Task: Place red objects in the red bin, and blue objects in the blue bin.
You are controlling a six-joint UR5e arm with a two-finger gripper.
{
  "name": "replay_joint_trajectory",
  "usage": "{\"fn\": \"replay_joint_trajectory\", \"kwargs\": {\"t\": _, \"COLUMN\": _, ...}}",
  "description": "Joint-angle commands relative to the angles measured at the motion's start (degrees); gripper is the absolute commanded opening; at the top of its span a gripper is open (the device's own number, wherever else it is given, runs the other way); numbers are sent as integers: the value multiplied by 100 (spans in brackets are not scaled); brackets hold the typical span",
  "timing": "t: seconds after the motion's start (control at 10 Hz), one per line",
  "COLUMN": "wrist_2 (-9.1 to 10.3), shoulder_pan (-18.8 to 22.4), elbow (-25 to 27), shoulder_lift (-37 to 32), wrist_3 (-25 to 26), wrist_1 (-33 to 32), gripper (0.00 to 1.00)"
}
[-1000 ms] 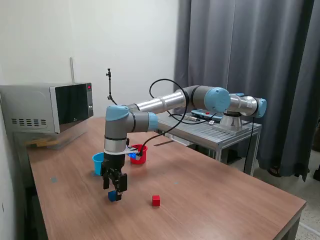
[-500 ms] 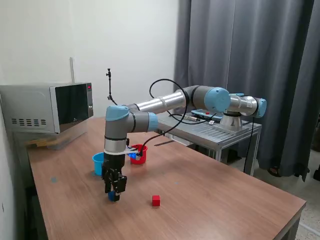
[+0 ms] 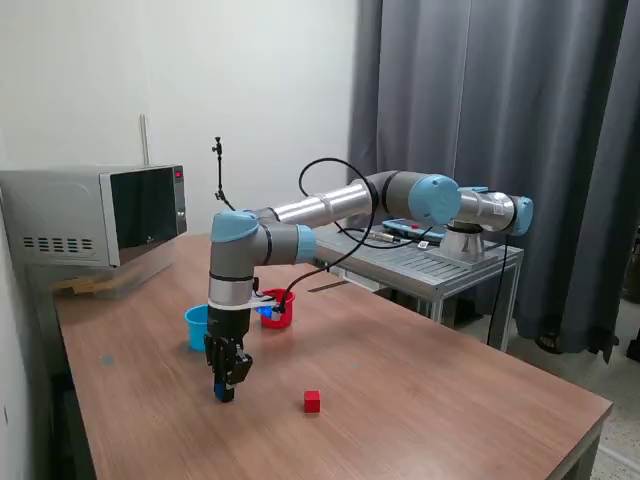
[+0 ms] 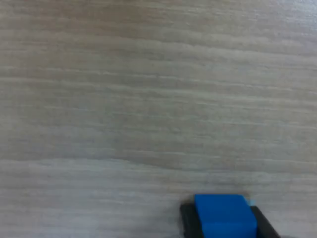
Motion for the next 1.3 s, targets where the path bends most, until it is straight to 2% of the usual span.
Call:
{"fn": "replay_joint_trajectory", "kwargs": {"t": 0.0, "wrist_2": -1, "shoulder_pan": 0, "elbow": 6, "shoulder_lift": 8, "wrist_3": 0, "wrist_1": 1, "gripper": 0}}
{"fn": "replay_joint_trajectory", "kwargs": {"t": 0.3, "wrist_2": -10, "shoulder_pan": 44, "elbow": 58, "shoulder_lift": -123, "wrist_3": -9, "wrist_1": 19, "gripper": 0}}
{"fn": "replay_joint_trajectory", "kwargs": {"t": 0.5, "wrist_2": -10, "shoulder_pan": 61, "elbow": 356, "shoulder_lift": -596, "wrist_3": -35, "wrist_1": 19, "gripper": 0}}
{"fn": "replay_joint_trajectory", "kwargs": {"t": 0.7, "wrist_2": -10, "shoulder_pan": 53, "elbow": 419, "shoulder_lift": -966, "wrist_3": -44, "wrist_1": 37, "gripper": 0}}
{"fn": "replay_joint_trajectory", "kwargs": {"t": 0.9, "wrist_2": -19, "shoulder_pan": 53, "elbow": 401, "shoulder_lift": -1187, "wrist_3": -35, "wrist_1": 448, "gripper": 0}}
{"fn": "replay_joint_trajectory", "kwargs": {"t": 1.1, "wrist_2": -19, "shoulder_pan": 44, "elbow": 480, "shoulder_lift": -1476, "wrist_3": -96, "wrist_1": 563, "gripper": 0}}
{"fn": "replay_joint_trajectory", "kwargs": {"t": 1.2, "wrist_2": -45, "shoulder_pan": 18, "elbow": 506, "shoulder_lift": -1573, "wrist_3": -149, "wrist_1": 929, "gripper": 0}}
